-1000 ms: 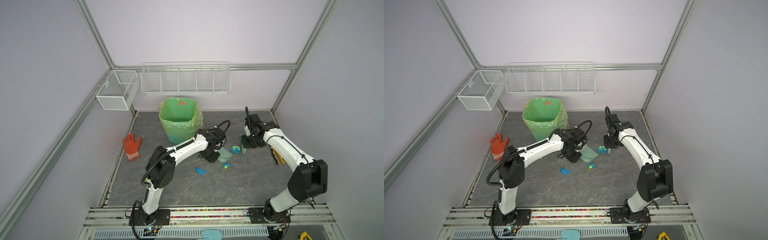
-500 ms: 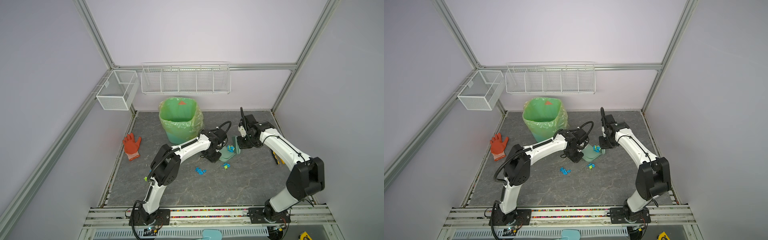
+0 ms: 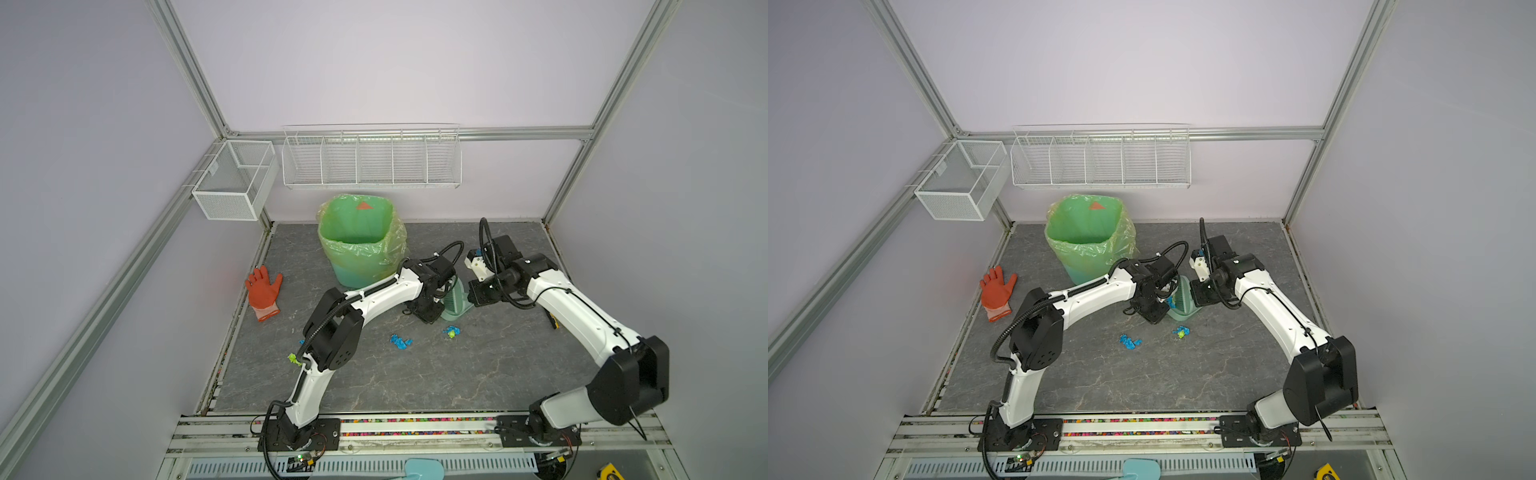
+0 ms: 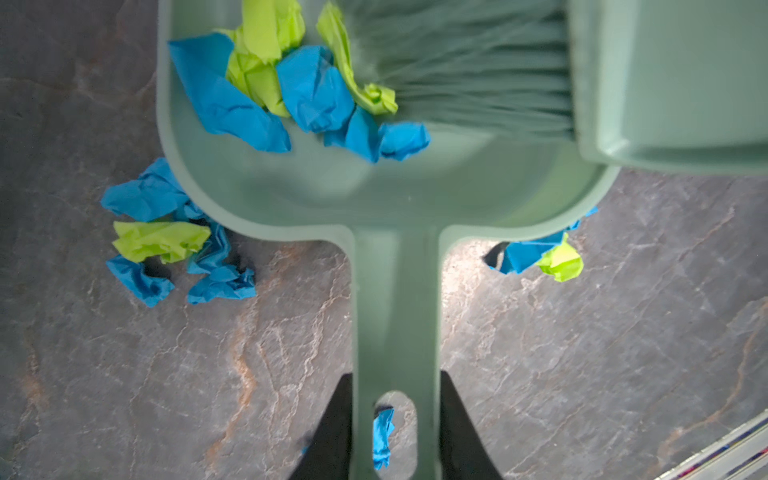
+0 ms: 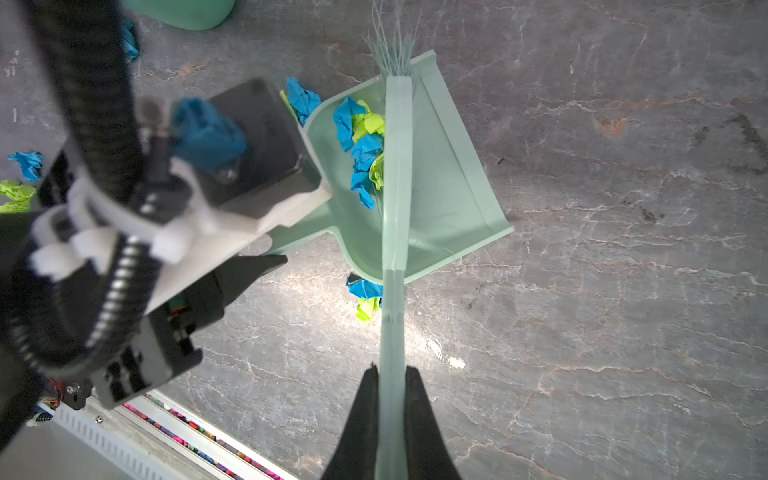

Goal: Sweep away the paper scraps from the table
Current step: 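Sweep the paper scraps into the dustpan with the brush in the right gripper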

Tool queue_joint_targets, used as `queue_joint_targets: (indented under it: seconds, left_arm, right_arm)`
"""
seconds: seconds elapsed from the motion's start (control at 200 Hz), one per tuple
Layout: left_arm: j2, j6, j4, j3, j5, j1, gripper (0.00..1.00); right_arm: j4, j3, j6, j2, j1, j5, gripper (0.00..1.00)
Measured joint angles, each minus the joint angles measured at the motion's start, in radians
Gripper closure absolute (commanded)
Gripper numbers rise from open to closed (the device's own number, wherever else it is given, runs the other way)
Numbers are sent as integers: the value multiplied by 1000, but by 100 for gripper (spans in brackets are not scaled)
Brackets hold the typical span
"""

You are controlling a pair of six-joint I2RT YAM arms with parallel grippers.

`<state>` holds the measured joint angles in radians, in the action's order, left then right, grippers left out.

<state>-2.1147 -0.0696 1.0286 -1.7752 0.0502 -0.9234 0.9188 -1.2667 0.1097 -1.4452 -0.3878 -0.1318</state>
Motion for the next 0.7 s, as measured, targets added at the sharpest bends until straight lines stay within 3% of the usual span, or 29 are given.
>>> queue_joint_targets:
  seconds: [0.315,0.455,0.7]
  left_arm:
    - [3,-16,-93,58,-9,0,100]
    - [25,-27,-146,109,-23,0,100]
    - [61,-38,-191,145,-40,0,100]
  right_arm:
    - [8,67,84,133,86,79,93]
    - [2,100,119,218,142,79,93]
    - [-4,104,152,263,151,64,93]
